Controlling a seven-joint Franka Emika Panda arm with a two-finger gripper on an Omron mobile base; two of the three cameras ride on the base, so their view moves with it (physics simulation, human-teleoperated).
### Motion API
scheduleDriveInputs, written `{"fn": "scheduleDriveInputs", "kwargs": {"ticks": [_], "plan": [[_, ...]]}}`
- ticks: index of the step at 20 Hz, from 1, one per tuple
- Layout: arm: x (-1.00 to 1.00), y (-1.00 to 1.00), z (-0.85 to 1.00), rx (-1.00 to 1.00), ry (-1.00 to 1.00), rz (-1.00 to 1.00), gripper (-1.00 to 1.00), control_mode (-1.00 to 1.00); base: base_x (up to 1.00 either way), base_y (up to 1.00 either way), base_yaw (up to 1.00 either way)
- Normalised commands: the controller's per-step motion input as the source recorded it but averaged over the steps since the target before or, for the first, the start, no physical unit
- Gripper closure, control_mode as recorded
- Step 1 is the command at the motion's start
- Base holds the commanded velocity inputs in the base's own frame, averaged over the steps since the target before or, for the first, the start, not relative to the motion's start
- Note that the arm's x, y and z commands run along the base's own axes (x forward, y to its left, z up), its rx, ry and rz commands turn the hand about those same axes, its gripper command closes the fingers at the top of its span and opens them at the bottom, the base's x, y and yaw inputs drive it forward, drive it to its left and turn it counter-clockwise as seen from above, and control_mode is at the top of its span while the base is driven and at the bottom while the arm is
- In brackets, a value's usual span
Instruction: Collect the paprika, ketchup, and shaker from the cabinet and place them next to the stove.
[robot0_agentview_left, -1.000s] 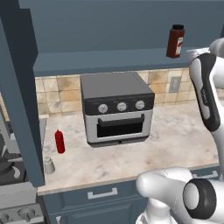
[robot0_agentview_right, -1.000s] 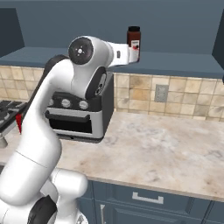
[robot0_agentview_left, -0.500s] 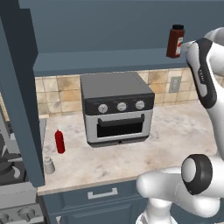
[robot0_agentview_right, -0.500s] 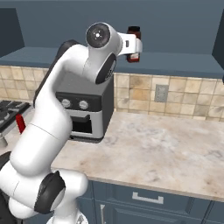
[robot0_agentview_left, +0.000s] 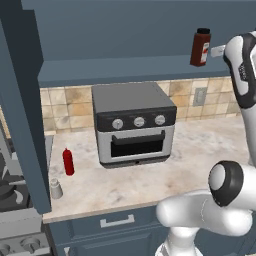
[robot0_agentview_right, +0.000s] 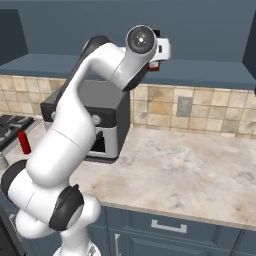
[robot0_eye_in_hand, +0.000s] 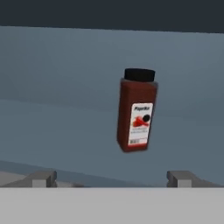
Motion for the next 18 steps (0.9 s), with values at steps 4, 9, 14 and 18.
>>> {"fn": "scheduleDriveInputs", "kwargs": {"ticks": [4,9,14,18], "plan": [[0.15,-0.21,0.0,0.07,0.0,0.13,-1.0,-1.0,0.0,0.0,0.0],[0.23,-0.05,0.0,0.05,0.0,0.05,-1.0,-1.0,0.0,0.0,0.0],[0.2,0.0,0.0,0.0,0.0,0.01,-1.0,-1.0,0.0,0.0,0.0],[0.23,0.0,0.0,0.0,0.0,0.01,-1.0,-1.0,0.0,0.0,0.0]]}}
